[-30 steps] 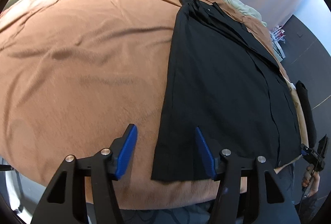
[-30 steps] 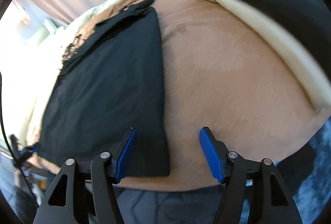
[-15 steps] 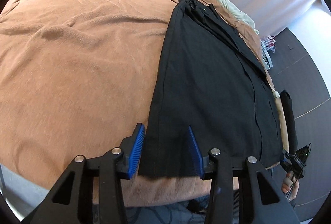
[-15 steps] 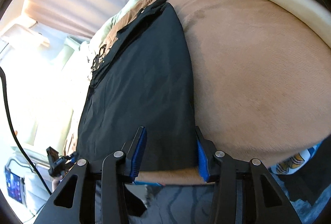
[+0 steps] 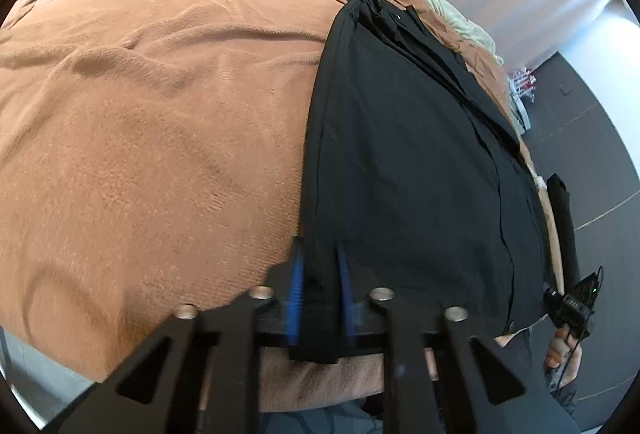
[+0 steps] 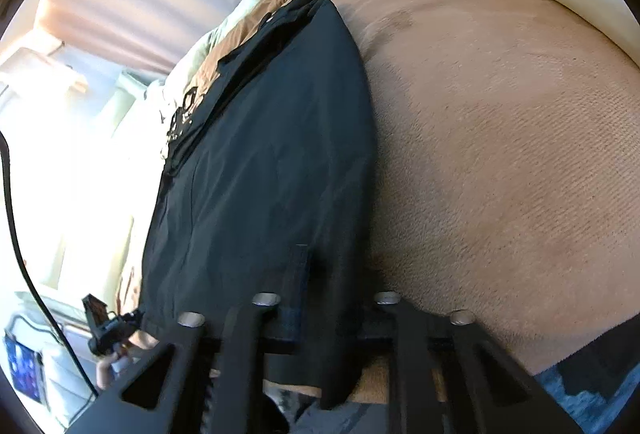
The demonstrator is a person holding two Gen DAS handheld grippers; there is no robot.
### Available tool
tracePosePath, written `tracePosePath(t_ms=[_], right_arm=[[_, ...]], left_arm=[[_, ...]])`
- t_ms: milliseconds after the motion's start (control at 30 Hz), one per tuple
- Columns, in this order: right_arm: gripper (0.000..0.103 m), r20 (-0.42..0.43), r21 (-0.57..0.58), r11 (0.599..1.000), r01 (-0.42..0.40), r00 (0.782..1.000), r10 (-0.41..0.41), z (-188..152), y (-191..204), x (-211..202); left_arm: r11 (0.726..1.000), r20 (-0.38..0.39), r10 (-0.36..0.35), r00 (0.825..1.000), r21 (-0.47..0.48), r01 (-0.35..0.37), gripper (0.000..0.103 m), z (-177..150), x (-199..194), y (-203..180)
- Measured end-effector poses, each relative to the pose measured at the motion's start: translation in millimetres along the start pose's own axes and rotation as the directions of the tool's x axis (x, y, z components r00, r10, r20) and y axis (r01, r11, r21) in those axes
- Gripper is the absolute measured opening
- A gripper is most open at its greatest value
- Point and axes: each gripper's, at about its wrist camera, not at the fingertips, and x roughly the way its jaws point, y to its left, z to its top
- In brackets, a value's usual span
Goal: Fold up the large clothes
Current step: 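Close both grippers on the black jacket's hem, then lift the hem with both grippers, fold it over onto the collar, release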
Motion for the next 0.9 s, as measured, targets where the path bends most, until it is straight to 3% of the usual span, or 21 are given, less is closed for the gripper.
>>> tracePosePath(t_ms=[133,400,567,900], right_arm=[[0.004,0.041,-0.020,1.000,-0.002,0.999,0.002,2.6,7.4,-11.2],[0.004,0.150,-0.135,0.989,-0.059,0.985,0.080,21.7,61.5,-62.8],[0.004,0.182,-0.202,0.975,-0.089,0.975,0.127,22.9,98.5,-88.8],[0.004,0.228,-0.272,0.950,-0.153,0.949,0.218,6.8,131.1,-134.8]], left_arm=[[1.000,0.066,0.014,0.998,0.012,-0.015,0.011,0.0,-15.4,-11.1],[0.998,0.181,-0.063,0.982,0.029,0.058,0.010,15.0,-70.0,-32.9],[0.994,0.240,-0.103,0.965,0.056,0.092,0.009,15.7,-109.1,-41.6],[0.984,0.342,-0.174,0.923,0.106,0.147,0.009,-3.0,-176.4,-46.6]])
